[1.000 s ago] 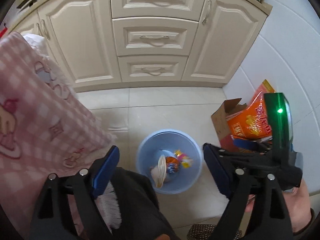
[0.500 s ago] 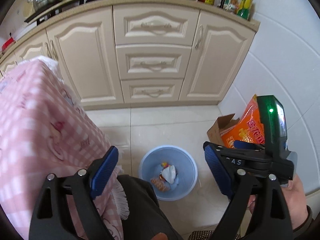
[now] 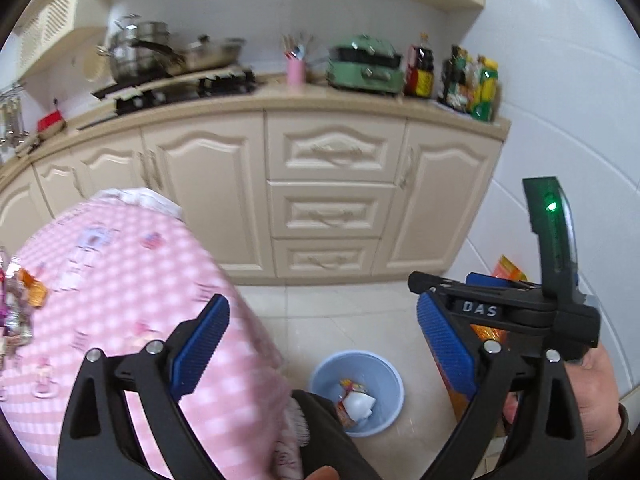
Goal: Collect trash
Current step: 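Return both grippers to the table toward the candy wrappers and bottle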
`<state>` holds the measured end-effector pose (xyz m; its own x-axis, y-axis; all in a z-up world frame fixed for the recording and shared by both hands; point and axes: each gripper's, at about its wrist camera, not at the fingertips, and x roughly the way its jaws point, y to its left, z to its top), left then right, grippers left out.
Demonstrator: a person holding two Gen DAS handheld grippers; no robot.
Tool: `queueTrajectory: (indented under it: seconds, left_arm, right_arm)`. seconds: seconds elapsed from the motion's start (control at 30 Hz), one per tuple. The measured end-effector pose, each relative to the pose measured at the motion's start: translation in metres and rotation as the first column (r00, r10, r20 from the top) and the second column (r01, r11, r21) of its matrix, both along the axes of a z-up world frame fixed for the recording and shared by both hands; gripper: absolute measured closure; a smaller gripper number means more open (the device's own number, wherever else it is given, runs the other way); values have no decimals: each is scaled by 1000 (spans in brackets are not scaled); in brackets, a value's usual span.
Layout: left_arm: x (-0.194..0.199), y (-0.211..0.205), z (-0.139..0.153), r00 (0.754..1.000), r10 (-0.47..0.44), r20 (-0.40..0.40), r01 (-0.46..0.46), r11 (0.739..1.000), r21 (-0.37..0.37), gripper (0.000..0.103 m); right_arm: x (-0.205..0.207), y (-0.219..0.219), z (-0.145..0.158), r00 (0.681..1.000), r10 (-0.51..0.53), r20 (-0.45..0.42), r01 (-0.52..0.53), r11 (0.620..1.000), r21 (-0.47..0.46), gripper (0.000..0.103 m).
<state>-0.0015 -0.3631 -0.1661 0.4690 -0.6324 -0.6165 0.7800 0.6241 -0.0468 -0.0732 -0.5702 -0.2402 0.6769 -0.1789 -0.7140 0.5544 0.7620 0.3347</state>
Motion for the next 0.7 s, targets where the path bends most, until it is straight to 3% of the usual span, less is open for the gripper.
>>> queueTrajectory:
  seconds: [0.4,0.7]
  left_arm:
    - [42,106,60,973,216,84,-206,973,-108,9]
    - [58,188,95,920,362,147,-334,924,-187,8]
  right_arm:
    - [63,97,77,969,196,148,-186,979,-82,6]
    - [100,167,122,916,344,205,-318,936,-151,6]
